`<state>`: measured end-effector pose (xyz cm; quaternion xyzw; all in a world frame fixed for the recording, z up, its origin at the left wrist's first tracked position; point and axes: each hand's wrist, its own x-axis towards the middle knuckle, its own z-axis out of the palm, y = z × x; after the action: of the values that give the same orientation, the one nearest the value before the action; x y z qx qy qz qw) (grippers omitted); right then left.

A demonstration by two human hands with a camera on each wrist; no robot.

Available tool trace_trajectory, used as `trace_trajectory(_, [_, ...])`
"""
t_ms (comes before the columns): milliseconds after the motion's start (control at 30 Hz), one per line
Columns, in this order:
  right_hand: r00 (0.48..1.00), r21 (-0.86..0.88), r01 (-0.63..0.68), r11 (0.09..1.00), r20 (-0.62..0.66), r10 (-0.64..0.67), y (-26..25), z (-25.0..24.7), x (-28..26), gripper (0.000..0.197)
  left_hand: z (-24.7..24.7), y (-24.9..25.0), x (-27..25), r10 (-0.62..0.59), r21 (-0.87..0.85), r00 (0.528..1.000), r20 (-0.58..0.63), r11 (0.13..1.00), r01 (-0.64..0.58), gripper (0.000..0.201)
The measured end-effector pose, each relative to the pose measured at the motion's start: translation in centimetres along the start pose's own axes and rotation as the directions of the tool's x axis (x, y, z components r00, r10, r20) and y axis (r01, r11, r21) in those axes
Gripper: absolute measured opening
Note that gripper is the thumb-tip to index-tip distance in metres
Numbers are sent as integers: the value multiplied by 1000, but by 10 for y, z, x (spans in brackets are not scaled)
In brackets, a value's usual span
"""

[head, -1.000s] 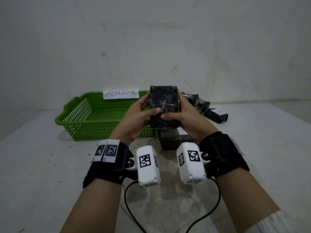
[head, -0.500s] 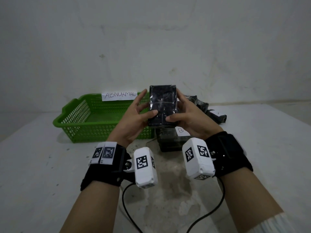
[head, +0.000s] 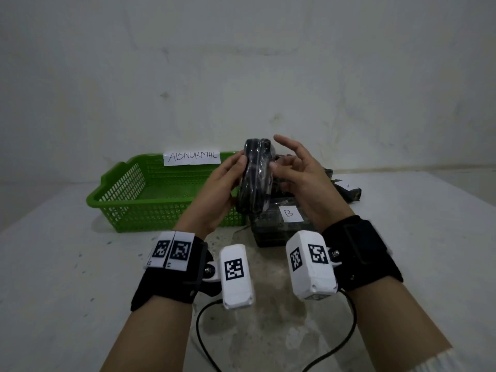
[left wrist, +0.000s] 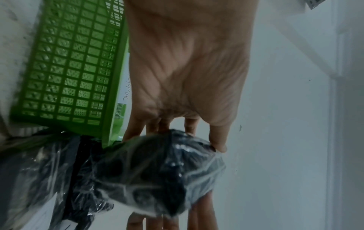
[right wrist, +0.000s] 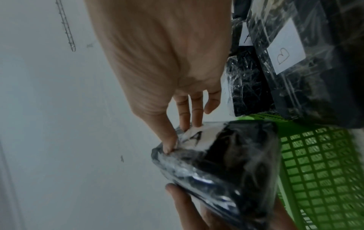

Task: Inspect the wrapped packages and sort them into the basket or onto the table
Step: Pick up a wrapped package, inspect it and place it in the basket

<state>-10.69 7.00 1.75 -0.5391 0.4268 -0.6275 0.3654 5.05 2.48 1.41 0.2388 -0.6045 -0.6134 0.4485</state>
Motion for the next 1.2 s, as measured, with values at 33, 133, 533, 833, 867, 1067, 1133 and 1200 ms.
trace_trajectory(33, [1000,-11,-4,1000,-7,4,-1,2,0,41,1,0,0,4,-21,1000,-14,1000,-4,41])
trace_trajectory(133, [999,-25,-29,999,16,29,0,6,0,33,1,0,1,16,-49,1000,-27,999,-17,26])
trace_trajectory(533, [998,-12,-64,998,12,64,5,21,-2,24,3,0,-1,21,-2,1000,13,1000,-21,15])
trace_trajectory(833, [993,17,-102,995,69,101,1,17,-3,41,2,1,-2,30,9,999,-20,1000,-30,23])
trace_trajectory(867, [992,31,-108,994,72,105,1,17,-3,40,2,1,-2,35,17,999,-13,999,-35,27])
trace_trajectory(1067, [980,-32,-127,991,152,131,4,12,-5,68,4,-1,-1,12,-3,999,-47,1000,-12,31])
trace_trajectory(1133, [983,-17,-119,993,136,120,4,11,-4,69,2,-1,-1,-11,-12,1000,-8,1000,11,38])
trace_trajectory(1200, [986,0,-115,993,118,114,4,11,-4,68,1,-1,-1,-17,-14,1000,24,1000,17,45])
